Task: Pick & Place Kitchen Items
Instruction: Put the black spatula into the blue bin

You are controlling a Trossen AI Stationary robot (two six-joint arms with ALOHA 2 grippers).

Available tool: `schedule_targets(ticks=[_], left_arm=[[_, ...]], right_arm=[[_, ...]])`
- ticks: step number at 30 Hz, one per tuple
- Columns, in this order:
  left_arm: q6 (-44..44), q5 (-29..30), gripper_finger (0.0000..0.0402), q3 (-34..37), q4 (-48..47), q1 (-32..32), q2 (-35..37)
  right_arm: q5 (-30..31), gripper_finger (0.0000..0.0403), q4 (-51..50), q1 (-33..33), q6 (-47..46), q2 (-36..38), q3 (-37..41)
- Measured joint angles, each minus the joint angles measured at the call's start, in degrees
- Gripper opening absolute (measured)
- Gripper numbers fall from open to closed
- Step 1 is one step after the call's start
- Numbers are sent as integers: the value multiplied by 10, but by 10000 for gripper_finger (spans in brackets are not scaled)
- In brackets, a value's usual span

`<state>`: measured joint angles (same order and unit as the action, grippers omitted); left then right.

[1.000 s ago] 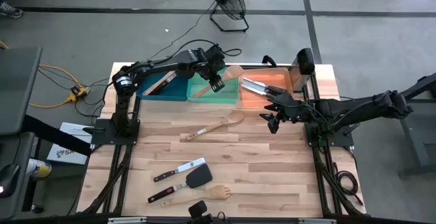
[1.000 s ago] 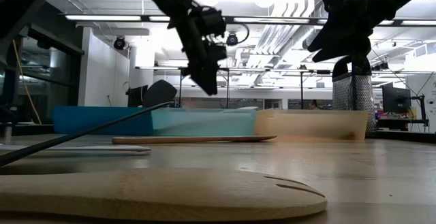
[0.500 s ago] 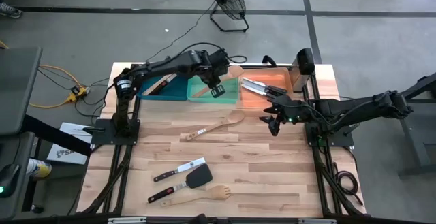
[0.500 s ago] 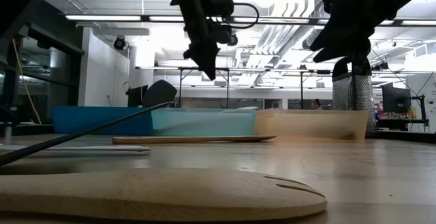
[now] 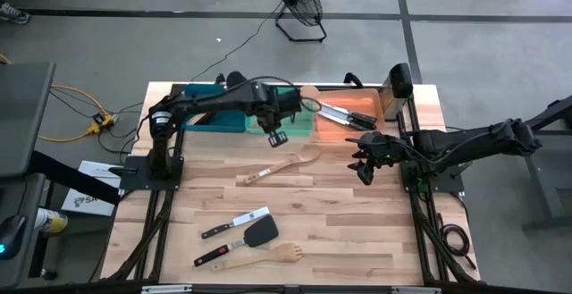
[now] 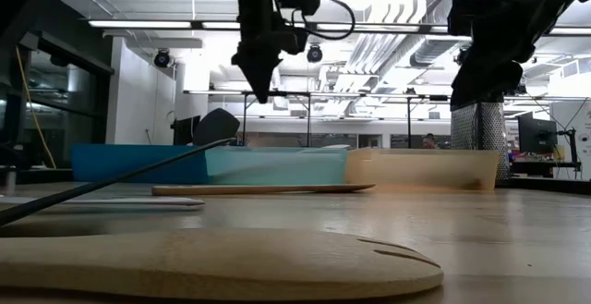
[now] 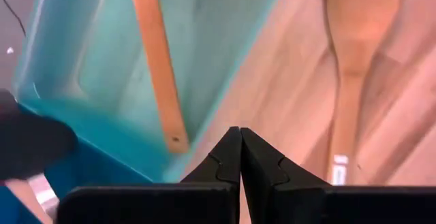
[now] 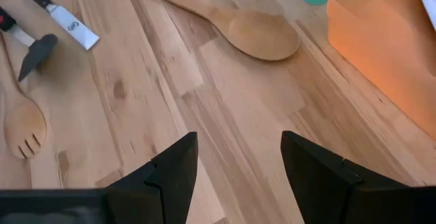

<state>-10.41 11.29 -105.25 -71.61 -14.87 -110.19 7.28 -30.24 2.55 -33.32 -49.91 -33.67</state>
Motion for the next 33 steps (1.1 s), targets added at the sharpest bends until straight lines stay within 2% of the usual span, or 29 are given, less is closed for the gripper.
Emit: schedule_targets(ticks=[10,15,19,25,30,33], left_arm=[[-93,13,0,1,-25,93,1],[-150,14,0,44,-6,134,20],[-186,15,0,122,53,171,71],[-233,15,0,279,201,220,184],[-206,-1,0,410,361,260,304],[-185,-42,0,487,453,272,388]], right_arm=[[-1,202,-1,0,16,0,0],[0,203,-16,0,19,0,0],[1,203,-32,0,19,0,0],[3,203,-33,0,26,0,0],[5,202,-23,0,32,0,0],[5,203,-19,0,32,0,0]])
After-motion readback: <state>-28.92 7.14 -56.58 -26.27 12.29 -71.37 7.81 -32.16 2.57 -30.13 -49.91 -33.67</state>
